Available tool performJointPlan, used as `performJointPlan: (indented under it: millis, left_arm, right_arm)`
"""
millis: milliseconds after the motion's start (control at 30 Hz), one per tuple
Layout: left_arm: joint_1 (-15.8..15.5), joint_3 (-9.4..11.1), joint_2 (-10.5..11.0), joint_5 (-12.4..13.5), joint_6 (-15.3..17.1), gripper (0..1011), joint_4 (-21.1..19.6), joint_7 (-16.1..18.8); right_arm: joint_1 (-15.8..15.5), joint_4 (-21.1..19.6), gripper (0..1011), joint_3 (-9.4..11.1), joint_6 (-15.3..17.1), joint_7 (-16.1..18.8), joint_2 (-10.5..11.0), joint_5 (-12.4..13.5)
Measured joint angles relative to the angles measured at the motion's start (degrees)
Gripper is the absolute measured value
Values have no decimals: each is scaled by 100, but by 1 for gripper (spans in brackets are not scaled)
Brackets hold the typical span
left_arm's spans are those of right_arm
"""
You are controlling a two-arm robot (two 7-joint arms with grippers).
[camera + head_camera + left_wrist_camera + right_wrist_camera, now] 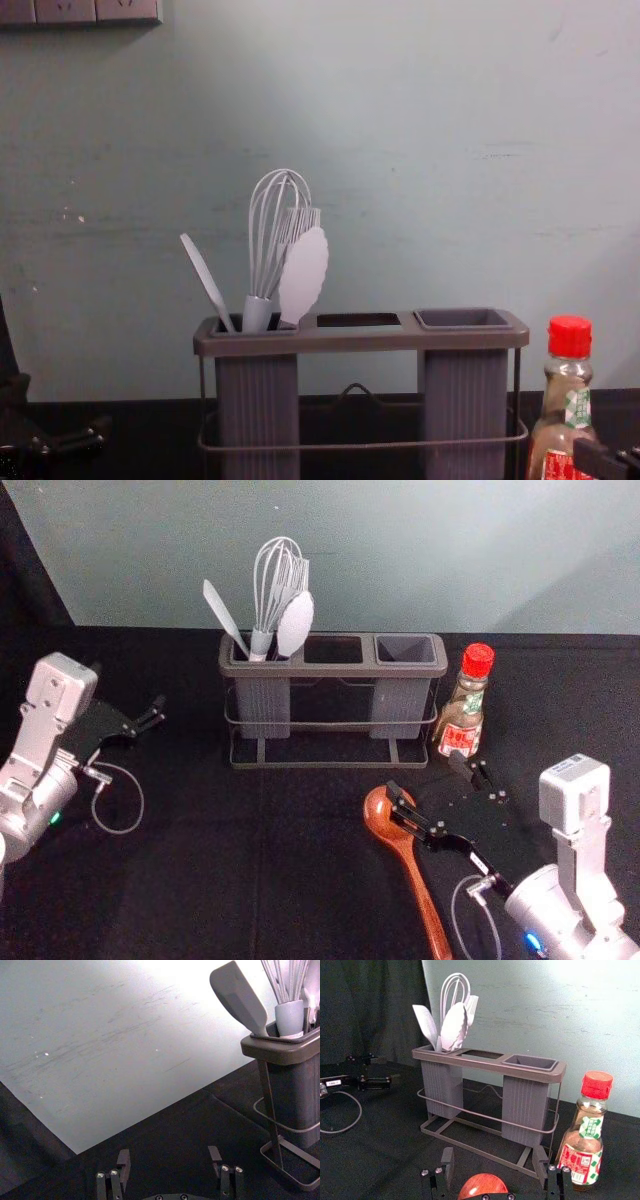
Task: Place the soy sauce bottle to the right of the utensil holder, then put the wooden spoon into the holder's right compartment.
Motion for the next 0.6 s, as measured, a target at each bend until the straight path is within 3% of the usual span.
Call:
performJointPlan:
  millis: [200,300,467,600]
  left_arm:
    - [0,0,0,0,0,1011,0,0]
    - [0,0,0,0,0,1011,0,0]
    - [0,0,0,0,0,1011,0,0]
    - [0,0,0,0,0,1011,0,0]
  right_arm:
    - [13,-1,1002,-3,21,-2,-6,-22]
    - [102,-22,1002,-16,225,-6,-16,-132]
    - [248,-232,1002,-103,1085,-11,25,-373]
    - [310,-383,1002,-132,1583,57,54,-411]
